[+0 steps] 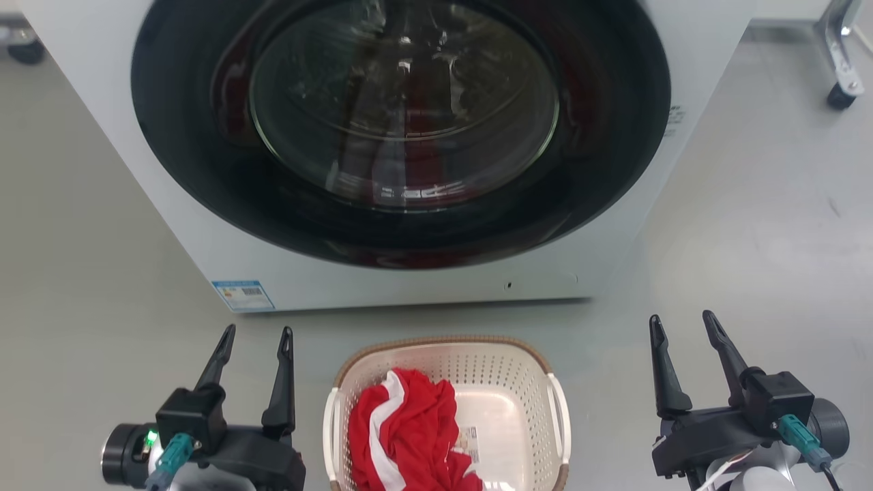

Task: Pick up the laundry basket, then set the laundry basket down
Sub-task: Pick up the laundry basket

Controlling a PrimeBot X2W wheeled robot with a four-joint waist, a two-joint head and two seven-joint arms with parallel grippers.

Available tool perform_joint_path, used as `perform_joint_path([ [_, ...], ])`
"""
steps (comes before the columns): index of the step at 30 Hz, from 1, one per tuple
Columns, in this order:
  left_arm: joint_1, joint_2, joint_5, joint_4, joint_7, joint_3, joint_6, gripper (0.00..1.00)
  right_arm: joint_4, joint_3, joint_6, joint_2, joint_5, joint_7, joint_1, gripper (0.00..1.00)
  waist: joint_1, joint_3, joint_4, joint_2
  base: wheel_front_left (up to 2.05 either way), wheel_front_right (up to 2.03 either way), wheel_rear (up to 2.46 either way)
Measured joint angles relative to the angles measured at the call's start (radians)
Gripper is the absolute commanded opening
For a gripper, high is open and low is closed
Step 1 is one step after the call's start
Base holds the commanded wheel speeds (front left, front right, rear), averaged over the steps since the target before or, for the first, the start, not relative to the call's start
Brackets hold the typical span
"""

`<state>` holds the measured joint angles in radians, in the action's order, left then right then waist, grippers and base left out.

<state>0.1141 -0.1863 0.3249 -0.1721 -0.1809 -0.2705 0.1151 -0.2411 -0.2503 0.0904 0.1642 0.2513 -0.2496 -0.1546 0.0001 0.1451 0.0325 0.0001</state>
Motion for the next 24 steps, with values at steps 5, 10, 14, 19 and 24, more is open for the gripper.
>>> perform_joint_path([
  [5, 0.046, 0.006, 0.025, -0.034, 0.022, -0.002, -0.006, 1.00, -0.034, -0.001, -0.004, -0.003, -0.001, 0.000, -0.032, 1.00, 0.0001, 0.063, 0.002, 0.0000, 0.00, 0.00, 0.00],
  [10, 0.083, 0.010, 0.036, -0.081, 0.045, -0.005, -0.020, 1.00, -0.070, -0.001, -0.009, -0.007, -0.001, 0.000, -0.077, 1.00, 0.0001, 0.129, 0.002, 0.0000, 0.00, 0.00, 0.00],
  [14, 0.128, 0.019, 0.045, -0.118, 0.066, -0.007, -0.034, 1.00, -0.102, -0.001, -0.013, -0.011, -0.001, 0.001, -0.116, 1.00, 0.0002, 0.184, 0.001, 0.0000, 0.00, 0.00, 0.00],
  [19, 0.192, 0.030, 0.059, -0.168, 0.094, -0.015, -0.059, 1.00, -0.146, -0.011, -0.020, -0.016, -0.006, 0.003, -0.169, 1.00, 0.0002, 0.253, 0.000, 0.0001, 0.00, 0.00, 0.00],
  [24, 0.262, 0.035, 0.072, -0.224, 0.119, -0.015, -0.081, 1.00, -0.189, -0.018, -0.026, -0.020, -0.008, 0.012, -0.237, 1.00, 0.0000, 0.323, 0.001, 0.0001, 0.00, 0.00, 0.00],
])
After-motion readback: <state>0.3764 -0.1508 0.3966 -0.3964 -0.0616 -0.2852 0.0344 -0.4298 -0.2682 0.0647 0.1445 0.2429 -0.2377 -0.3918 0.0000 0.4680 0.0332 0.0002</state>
